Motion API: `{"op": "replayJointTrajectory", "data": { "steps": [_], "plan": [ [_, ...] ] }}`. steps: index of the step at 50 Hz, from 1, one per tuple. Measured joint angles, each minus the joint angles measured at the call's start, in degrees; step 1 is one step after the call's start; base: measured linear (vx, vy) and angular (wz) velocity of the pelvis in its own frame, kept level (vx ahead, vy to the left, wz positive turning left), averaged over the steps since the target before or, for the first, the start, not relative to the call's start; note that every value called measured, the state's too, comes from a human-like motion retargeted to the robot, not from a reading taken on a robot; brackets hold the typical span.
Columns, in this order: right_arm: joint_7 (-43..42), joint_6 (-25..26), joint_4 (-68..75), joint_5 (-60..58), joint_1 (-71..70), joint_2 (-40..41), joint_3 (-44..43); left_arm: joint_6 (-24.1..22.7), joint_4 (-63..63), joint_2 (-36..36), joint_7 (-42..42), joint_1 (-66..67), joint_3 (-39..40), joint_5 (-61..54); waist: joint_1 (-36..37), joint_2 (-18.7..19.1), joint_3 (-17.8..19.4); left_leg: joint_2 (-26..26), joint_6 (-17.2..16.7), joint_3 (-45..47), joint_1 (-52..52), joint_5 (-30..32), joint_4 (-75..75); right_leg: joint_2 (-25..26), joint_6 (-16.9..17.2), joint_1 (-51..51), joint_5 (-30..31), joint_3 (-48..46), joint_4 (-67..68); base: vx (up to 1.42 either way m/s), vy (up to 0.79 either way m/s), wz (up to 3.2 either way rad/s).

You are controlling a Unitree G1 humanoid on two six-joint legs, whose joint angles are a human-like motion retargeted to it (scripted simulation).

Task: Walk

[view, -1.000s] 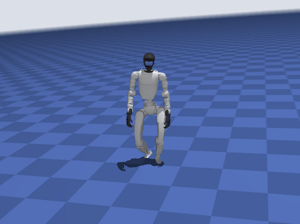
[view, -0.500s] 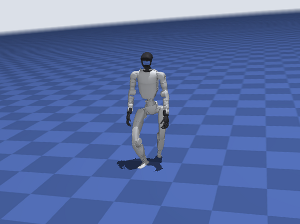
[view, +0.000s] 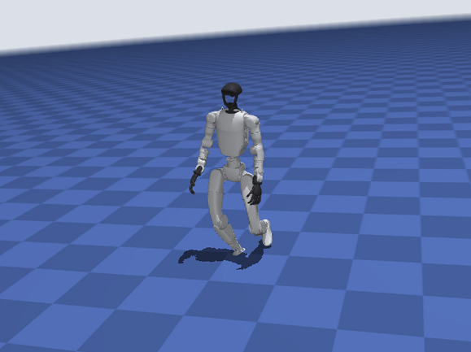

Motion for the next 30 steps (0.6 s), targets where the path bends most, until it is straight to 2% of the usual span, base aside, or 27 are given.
{"op": "replayJointTrajectory", "data": {
  "steps": [4, 9, 17, 20, 23, 27, 30],
  "plan": [
    [-0.8, 0.3, -1.3, -0.6, -1.8, -0.2, 0.1, 0.3, -0.2, 0.5, -0.4, -0.2, -0.3, 0.3, 1.0, -1.7, 0.3, -0.5, 3.5, -0.5, -8.0, -4.7, 1.7, 0.5, 0.5, 1.9, -1.2, 3.4, -0.7, -0.03, 0.01, -0.85],
    [-0.9, 0.1, -3.4, -0.6, -3.3, 0.1, 0.2, -0.3, -0.2, 0.7, -1.2, 0.4, -0.3, -0.1, 1.5, -4.7, -0.1, -7.6, 4.4, -0.2, -16.2, -8.1, -9.6, -1.7, 2.5, 3.9, -3.1, 7.2, -0.5, -0.01, 0.03, -0.92],
    [-1.1, -1.0, -5.5, -1.5, -4.5, 0.9, 1.2, -1.3, 0.8, -0.1, -1.2, 2.7, -0.2, -1.2, -0.5, -9.1, -3.8, -23.3, 1.4, -2.3, -22.7, -2.8, -41.1, -9.5, 4.7, 5.3, -7.4, 9.8, 1.0, 0.0, 0.0, -0.82],
    [-1.0, -1.0, -5.5, -2.0, -4.0, 1.5, 1.6, -1.4, 1.3, -0.2, -1.0, 3.2, 0.1, -1.2, -1.4, -10.9, -5.0, -27.4, 2.0, -2.9, -21.5, -0.7, -46.5, -12.5, 5.3, 6.3, -9.5, 10.9, 3.5, 0.03, -0.01, -0.72],
    [-0.8, -0.9, -4.9, -2.4, -2.6, 1.9, 2.2, -1.3, 1.5, -0.5, -0.6, 3.4, 0.2, -1.3, -1.8, -11.9, -5.8, -29.5, 2.9, -3.2, -22.1, -0.7, -42.1, -14.7, 6.6, 6.7, -10.5, 11.5, 9.3, 0.04, 0.01, -0.71],
    [0.4, -0.6, -3.8, -2.2, -0.7, 2.6, 2.4, -1.1, 2.3, -0.3, -0.3, 2.5, 0.8, -1.8, -2.8, -14.7, -5.6, -34.0, 5.0, -2.6, -17.0, -1.4, -41.7, -19.6, 10.2, 9.4, -5.6, 12.3, 16.9, 0.07, 0.04, -0.66],
    [1.6, -0.5, -3.0, -0.8, 0.9, 3.0, 2.3, -1.0, 2.7, -0.8, 0.0, 2.0, 1.0, -2.4, -4.2, -16.9, -5.1, -37.4, 7.0, -1.5, -13.0, -3.3, -42.2, -25.1, 13.2, 8.1, 4.2, 12.3, 27.9, 0.03, 0.06, -0.65]
  ]
}}
